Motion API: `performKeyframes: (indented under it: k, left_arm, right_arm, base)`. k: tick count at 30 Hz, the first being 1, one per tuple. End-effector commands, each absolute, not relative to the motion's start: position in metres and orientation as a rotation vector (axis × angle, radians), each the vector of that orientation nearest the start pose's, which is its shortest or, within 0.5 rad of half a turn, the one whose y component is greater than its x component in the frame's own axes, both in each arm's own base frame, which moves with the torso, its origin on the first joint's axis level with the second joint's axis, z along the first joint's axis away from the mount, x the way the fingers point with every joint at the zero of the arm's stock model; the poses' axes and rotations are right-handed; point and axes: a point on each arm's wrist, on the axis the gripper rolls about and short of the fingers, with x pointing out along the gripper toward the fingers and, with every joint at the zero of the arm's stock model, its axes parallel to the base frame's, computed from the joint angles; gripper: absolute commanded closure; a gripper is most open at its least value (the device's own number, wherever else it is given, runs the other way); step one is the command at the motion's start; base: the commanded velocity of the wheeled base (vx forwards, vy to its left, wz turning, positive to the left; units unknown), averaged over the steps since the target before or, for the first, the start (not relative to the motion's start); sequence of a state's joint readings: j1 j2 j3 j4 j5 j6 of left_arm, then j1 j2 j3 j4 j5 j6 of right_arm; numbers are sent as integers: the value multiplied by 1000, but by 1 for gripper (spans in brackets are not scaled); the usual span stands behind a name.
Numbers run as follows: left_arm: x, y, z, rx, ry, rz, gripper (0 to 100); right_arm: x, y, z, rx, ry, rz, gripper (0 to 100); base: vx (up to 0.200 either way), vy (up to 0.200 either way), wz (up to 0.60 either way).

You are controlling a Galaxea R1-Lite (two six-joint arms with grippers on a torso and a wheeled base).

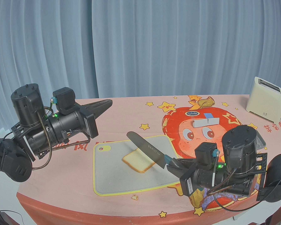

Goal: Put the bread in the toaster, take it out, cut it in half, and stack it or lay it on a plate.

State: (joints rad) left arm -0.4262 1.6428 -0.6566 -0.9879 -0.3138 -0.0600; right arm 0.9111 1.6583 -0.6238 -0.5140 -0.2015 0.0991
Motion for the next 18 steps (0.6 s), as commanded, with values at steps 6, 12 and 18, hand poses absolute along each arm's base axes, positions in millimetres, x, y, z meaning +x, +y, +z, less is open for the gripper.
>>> performKeyframes:
  k: [6,12,18]
  left_arm:
    - [262,-128,176,-50,68,-744,100]
    - [265,-130,174,-49,51,-747,100]
    - [272,-136,164,-51,49,-760,100]
  right_arm:
    - [171,212,131,-192,500,665,100]
    - [170,212,131,-190,502,667,100]
    - [171,213,132,-189,499,667,100]
  base:
    - [0,0,0]
    - [0,0,0]
    - [0,0,0]
